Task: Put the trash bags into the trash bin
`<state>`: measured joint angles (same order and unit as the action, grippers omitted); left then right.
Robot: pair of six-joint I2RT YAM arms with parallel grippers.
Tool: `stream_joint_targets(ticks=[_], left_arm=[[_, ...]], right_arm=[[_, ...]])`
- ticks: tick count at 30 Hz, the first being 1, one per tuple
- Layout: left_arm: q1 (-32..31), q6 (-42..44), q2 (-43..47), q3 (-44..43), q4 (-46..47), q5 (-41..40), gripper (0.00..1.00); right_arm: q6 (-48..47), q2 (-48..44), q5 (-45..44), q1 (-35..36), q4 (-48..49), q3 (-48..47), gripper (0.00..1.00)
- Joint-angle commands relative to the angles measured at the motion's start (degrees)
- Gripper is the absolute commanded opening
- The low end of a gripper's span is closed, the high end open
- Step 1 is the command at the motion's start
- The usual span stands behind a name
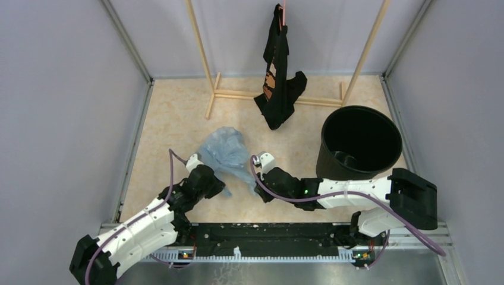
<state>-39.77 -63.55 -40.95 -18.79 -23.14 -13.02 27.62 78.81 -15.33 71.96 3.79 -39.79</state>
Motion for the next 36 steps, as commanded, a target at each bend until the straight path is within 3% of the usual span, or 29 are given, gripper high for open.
stream_joint_targets(ticks=[1, 3, 6, 8, 10, 12, 14, 15, 17, 19, 21, 23, 26, 28, 30, 32, 36], left_arm=[[0.98, 2.57, 3.32, -4.25, -5.95, -8.11, 0.08], [2.30, 6.35, 4.91, -6.94, -6.15, -9.48, 0.05], [7.13, 17.21, 3.91, -17.67, -4.30, -7.88, 0.00], [11.38, 29.30, -0.06, -32.64, -3.97, -3.71, 0.00], [13.49, 37.92, -5.86, -53.17, -7.02, 1.72, 0.00], [13.53, 43.64, -11.05, -74.50, -10.30, 12.55, 0.00], [13.58, 46.53, -12.41, -85.37, -7.58, 26.19, 0.00], [13.60, 46.81, -11.02, -85.56, -4.18, 31.23, 0.00], [13.58, 46.05, -4.81, -76.02, 3.35, 35.26, 0.00], [13.58, 41.86, 3.48, -55.80, 8.36, 26.97, 0.00], [13.54, 34.40, 8.57, -41.42, 1.45, 13.50, 0.00], [13.50, 27.92, 8.49, -31.26, -10.77, 5.43, 0.00], [13.48, 22.66, 6.63, -22.38, -19.11, 7.22, 0.00], [13.41, 23.83, 7.13, -23.01, -18.45, 11.71, 0.00], [13.49, 26.15, 7.03, -30.22, -16.98, 11.65, 0.00], [13.49, 31.38, 4.05, -43.85, -14.05, 12.53, 0.00], [13.50, 41.64, -5.38, -76.26, -10.33, 23.99, 0.00]], right_arm=[[1.44, 1.77, 0.31, -4.30, -0.44, -1.75, 0.02], [1.37, 3.54, 3.81, -9.05, -3.09, -4.68, 0.02], [-2.93, 6.75, 5.60, -12.88, -14.31, -17.16, 0.00], [-7.98, 7.04, -0.28, -13.16, -23.96, -32.09, 0.00], [-12.93, 4.77, -3.78, -13.17, -30.29, -45.18, 0.00], [-16.48, 0.38, -2.61, -13.12, -31.16, -53.89, 0.00], [-19.25, -5.56, 3.13, -12.95, -26.32, -55.51, 0.00], [-20.48, -8.56, 5.92, -12.74, -21.72, -53.92, 0.00], [-21.85, -14.20, 8.50, -12.39, -14.23, -46.95, 0.00], [-21.48, -17.64, 7.50, -12.38, -8.30, -37.17, 0.00], [-19.53, -16.76, 5.08, -12.45, -7.66, -28.60, 0.00], [-15.61, -12.74, 5.28, -12.55, -9.85, -21.51, 0.00], [-8.06, -8.20, 10.07, -12.23, -9.09, -10.30, 0.00], [-4.68, -9.22, 11.50, -11.98, -6.85, -5.21, 0.00], [-5.76, -11.92, 9.96, -11.94, -8.81, -7.19, 0.00], [-10.74, -14.03, 7.28, -11.91, -14.51, -18.91, 0.00], [-19.27, -13.90, 7.61, -11.78, -22.75, -44.64, 0.00]])
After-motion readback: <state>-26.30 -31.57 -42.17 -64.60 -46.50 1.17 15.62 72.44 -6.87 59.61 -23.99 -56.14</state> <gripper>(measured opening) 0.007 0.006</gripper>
